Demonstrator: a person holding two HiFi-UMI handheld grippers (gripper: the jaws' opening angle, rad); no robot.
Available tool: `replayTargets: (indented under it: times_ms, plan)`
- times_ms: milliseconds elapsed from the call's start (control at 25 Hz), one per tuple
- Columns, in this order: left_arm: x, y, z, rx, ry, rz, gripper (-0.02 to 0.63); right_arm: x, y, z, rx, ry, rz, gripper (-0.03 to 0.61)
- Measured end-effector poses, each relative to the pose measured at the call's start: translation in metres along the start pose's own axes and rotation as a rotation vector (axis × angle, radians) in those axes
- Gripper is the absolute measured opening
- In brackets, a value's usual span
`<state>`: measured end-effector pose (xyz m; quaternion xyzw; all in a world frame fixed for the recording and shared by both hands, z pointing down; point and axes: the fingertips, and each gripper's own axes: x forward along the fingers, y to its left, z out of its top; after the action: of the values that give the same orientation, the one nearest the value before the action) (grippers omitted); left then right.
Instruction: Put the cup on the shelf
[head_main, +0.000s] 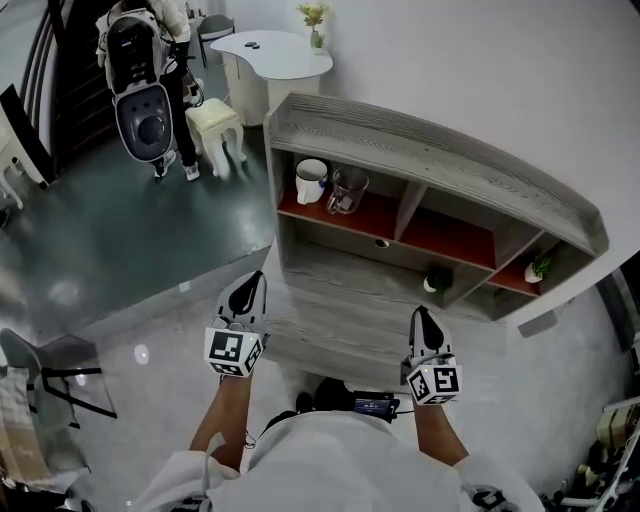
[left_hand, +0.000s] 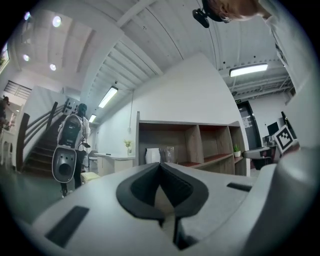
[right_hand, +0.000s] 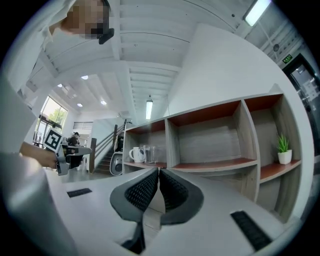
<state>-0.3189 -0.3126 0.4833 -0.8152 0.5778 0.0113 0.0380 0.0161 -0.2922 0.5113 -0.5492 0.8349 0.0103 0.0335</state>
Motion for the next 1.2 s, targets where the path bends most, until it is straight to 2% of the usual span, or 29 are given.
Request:
replayTargets:
  times_ms: [240,520,680,1000,1200]
  plan:
    - [-0.047,-0.014,-0.019,-0.022,0.000,0.003,0.009,-0.029,0.013,0.001,-0.006,0.004,0.013,0.037]
    - [-0.114,-0.066,-0.021,-0.022,-0.003,0.000,0.009,-0.081,0.020,0.009,0.002,-0.020,0.055,0.037]
    - [-0.151,-0.116,-0.024,-0.032,0.013,0.004,0.009,-0.144,0.007,0.011,0.010,-0.018,0.063,0.037]
    - [-0.221,-0.239,-0.042,-0.103,0.048,-0.050,0.009,-0.319,-0.035,-0.010,0.061,0.032,-0.038,0.037]
    - [-0.252,-0.293,-0.022,-0.085,0.038,-0.106,0.009,-0.378,-0.043,-0.004,0.069,0.014,-0.064,0.037]
